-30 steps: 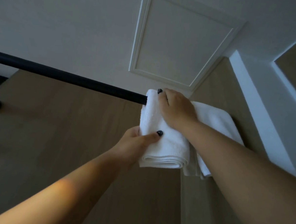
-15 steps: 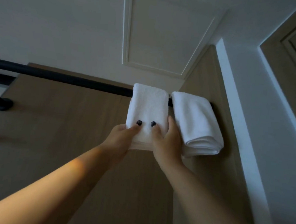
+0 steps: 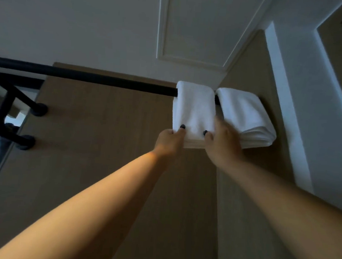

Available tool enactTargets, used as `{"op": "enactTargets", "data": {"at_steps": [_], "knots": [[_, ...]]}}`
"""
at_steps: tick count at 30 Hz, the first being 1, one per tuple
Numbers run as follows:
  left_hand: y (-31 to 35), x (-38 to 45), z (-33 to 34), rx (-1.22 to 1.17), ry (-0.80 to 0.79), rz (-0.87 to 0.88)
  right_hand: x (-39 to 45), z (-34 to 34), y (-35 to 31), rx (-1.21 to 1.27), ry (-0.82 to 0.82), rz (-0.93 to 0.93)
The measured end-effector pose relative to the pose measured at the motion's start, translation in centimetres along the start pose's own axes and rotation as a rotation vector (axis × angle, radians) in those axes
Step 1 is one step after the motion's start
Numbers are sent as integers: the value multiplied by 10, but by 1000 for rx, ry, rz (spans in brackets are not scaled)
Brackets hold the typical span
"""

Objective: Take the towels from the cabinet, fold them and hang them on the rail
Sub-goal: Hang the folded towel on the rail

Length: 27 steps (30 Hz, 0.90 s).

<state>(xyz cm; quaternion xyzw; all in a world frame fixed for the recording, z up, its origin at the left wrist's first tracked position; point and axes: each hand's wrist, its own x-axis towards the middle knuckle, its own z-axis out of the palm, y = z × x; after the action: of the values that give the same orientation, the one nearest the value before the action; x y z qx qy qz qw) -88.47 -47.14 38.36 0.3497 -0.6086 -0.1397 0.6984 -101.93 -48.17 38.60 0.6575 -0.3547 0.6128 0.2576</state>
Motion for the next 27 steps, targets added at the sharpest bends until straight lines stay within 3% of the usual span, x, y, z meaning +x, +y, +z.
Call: {"op": "enactTargets", "data": {"at_steps": [9, 15, 21, 27], "knots": [[8, -24, -56, 260, -164, 55, -24, -38, -65, -336, -300, -16], [-9, -66, -98, 645, -386, 164, -54, -46, -97, -471, -433, -2], [-27, -107, -135, 692, -472, 217, -90, -57, -117, -588, -613, -28], [-50, -147, -175, 811, -502, 132, -130, -66, -120, -574, -752, -68]]}}
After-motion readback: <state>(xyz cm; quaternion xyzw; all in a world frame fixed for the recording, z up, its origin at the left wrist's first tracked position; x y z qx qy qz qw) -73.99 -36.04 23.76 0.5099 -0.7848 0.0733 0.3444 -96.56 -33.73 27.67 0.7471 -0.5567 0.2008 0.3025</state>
